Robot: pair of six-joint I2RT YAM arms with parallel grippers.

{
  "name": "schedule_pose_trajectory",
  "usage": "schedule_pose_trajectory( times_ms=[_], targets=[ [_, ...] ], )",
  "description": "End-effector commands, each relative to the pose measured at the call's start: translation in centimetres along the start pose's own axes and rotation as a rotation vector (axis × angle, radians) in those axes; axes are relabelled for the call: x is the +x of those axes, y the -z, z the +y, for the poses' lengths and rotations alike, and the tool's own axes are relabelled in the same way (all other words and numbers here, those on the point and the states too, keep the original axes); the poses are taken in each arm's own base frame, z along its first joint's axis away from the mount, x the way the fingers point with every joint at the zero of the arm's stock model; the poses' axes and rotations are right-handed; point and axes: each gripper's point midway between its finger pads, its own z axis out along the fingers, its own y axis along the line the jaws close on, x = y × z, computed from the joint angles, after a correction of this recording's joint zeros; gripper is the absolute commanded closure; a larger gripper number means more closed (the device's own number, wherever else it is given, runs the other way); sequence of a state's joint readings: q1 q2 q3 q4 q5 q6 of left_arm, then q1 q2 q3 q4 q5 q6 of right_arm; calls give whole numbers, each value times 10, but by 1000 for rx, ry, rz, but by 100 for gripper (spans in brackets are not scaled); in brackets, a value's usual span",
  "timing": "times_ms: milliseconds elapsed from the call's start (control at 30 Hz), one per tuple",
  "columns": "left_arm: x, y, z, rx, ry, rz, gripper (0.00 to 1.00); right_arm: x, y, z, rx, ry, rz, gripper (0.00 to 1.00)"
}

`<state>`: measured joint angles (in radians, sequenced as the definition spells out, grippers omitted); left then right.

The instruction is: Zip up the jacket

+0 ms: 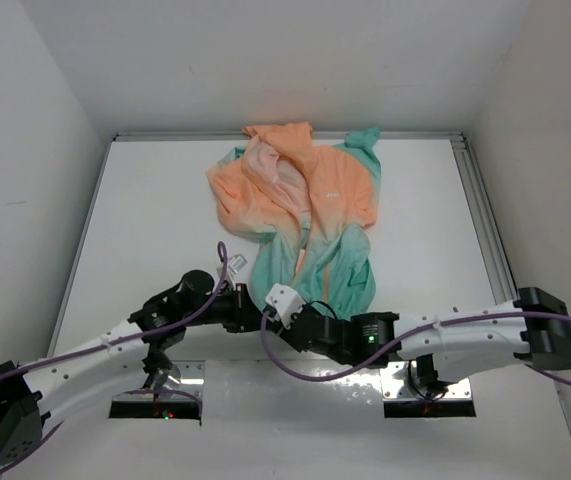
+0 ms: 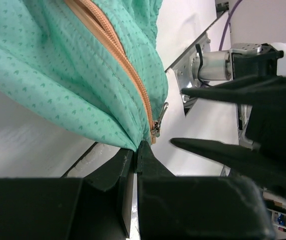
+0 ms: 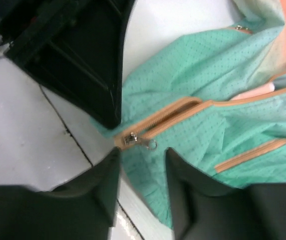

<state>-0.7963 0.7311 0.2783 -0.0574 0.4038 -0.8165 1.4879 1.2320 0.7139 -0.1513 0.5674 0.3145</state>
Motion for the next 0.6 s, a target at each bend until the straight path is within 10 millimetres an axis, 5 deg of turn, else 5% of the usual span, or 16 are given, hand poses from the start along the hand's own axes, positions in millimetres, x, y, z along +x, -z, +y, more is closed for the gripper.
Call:
schedule_pose_trajectory(
  times_ms=[0, 100, 200, 367, 567],
  targets=[
    [-4, 2, -9, 48, -14, -21, 100, -31, 23, 0, -67, -182, -148, 56],
    [-3, 3, -11, 57, -11, -19, 100, -34, 33, 3, -146, -332, -227, 44],
    [-7, 2, -17, 86, -24, -28, 100, -39, 44, -3, -219, -466, -291, 44],
    [-6, 2, -20, 108, -26, -26, 100, -23, 25, -22, -257, -629, -248, 50],
    [-5, 5, -24, 131, -31, -28, 100, -33, 25, -15, -337, -611, -263, 48]
  ],
)
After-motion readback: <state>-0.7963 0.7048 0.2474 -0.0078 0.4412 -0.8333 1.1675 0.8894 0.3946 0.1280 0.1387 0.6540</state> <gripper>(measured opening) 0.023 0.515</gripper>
